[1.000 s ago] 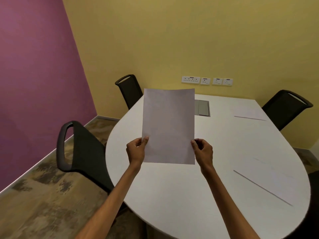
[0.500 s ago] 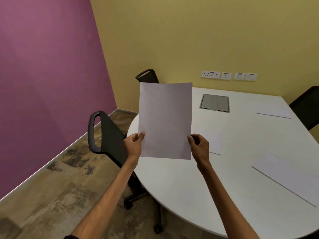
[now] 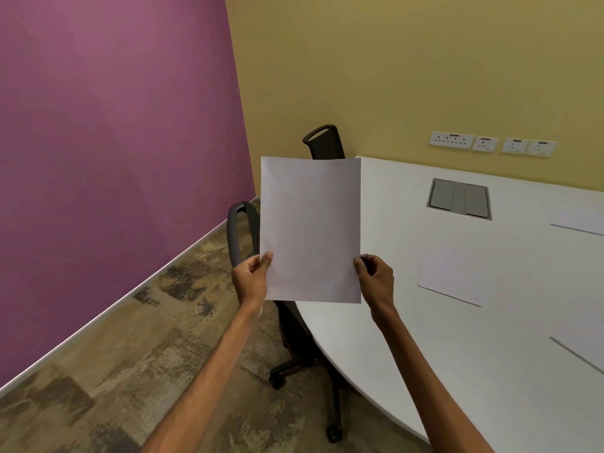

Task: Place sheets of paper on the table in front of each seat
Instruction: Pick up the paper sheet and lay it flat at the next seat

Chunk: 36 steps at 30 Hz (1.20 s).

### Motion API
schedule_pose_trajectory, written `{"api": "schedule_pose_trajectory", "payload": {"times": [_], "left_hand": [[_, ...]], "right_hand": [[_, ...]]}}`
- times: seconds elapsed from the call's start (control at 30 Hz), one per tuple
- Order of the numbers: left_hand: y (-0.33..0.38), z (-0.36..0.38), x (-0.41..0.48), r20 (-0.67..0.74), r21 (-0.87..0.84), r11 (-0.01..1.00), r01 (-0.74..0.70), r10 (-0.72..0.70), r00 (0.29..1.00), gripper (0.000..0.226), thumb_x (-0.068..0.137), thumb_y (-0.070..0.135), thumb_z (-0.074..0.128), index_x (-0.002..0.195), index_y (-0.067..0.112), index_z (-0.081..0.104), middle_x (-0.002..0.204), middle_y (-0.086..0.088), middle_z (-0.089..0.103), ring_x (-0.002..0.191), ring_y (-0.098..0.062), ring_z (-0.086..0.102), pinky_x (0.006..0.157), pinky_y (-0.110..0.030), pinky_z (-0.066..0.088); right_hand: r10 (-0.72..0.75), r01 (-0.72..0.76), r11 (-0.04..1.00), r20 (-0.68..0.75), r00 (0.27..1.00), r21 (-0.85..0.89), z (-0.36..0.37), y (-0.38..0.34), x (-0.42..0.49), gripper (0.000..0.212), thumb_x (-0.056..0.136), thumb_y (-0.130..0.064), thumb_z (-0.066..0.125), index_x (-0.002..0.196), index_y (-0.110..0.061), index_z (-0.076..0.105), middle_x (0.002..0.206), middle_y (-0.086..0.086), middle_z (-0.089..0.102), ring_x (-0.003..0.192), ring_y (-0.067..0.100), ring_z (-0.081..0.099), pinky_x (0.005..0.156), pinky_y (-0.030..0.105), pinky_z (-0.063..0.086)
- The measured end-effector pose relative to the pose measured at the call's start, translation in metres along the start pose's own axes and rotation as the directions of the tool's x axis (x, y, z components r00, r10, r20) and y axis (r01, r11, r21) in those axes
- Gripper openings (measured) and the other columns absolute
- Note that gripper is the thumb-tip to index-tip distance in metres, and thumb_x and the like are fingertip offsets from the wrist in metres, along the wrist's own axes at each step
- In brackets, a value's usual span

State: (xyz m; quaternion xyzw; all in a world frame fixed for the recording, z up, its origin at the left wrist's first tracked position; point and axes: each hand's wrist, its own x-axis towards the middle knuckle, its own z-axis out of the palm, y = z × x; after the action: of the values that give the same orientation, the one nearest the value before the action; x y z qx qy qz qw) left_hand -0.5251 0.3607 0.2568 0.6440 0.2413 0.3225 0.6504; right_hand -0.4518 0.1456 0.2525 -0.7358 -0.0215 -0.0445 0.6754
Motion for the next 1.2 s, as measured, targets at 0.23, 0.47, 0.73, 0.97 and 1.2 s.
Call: {"api": "schedule_pose_trajectory", "payload": {"times": [0.23,0.47,0.73,0.97,1.2], "left_hand": [[-0.005,-0.070,0.073,0.012,0.008,1.000,0.001,-0.001,1.000,0.024,0.093,0.026,0.066,0.102,0.005,0.073,0.087,0.001,0.073,0.079,-0.013,0.068,0.068,-0.026,0.058],[-0.009,-0.134,0.134,-0.033,0.045,0.998,-0.038,0.039,0.999,0.021,0.093,0.030,0.066,0.072,0.030,0.068,0.073,0.011,0.069,0.066,-0.008,0.061,0.056,-0.021,0.053],[-0.027,-0.162,0.208,-0.038,0.050,0.999,0.002,0.000,0.999,0.019,0.094,0.027,0.065,0.075,0.028,0.069,0.071,0.005,0.068,0.072,-0.017,0.058,0.065,-0.035,0.053],[-0.041,-0.144,0.288,0.030,0.060,0.998,0.002,-0.004,1.000,0.023,0.095,0.028,0.062,0.076,0.017,0.070,0.073,0.002,0.068,0.069,-0.016,0.059,0.063,-0.035,0.053],[-0.042,-0.090,0.396,0.192,0.096,0.995,-0.041,0.022,0.981,0.026,0.097,0.028,0.059,0.082,0.009,0.066,0.079,-0.005,0.064,0.074,-0.020,0.056,0.066,-0.040,0.050]], "right_hand": [[-0.004,0.004,1.000,-0.022,1.000,-0.003,0.104,-0.013,-0.004,0.012,0.094,-0.023,0.060,0.098,-0.013,0.066,0.095,0.002,0.069,0.089,0.019,0.066,0.084,0.035,0.055],[-0.024,0.023,1.000,-0.060,0.998,-0.020,0.202,-0.024,-0.002,0.010,0.094,-0.021,0.059,0.096,-0.014,0.066,0.095,0.004,0.069,0.086,0.020,0.064,0.077,0.030,0.051],[0.003,-0.003,0.999,-0.027,1.000,-0.034,0.275,-0.018,0.022,0.020,0.097,-0.023,0.057,0.107,-0.008,0.065,0.102,0.005,0.066,0.090,0.020,0.061,0.080,0.028,0.048],[0.012,-0.012,1.000,-0.072,0.997,0.002,0.329,-0.004,0.082,0.019,0.097,-0.023,0.057,0.106,-0.008,0.065,0.102,0.006,0.066,0.090,0.021,0.063,0.080,0.028,0.052],[0.016,-0.016,1.000,-0.169,0.985,0.004,0.350,0.002,0.170,0.012,0.093,-0.020,0.062,0.099,-0.011,0.068,0.100,0.007,0.070,0.091,0.022,0.066,0.086,0.034,0.054]]}}
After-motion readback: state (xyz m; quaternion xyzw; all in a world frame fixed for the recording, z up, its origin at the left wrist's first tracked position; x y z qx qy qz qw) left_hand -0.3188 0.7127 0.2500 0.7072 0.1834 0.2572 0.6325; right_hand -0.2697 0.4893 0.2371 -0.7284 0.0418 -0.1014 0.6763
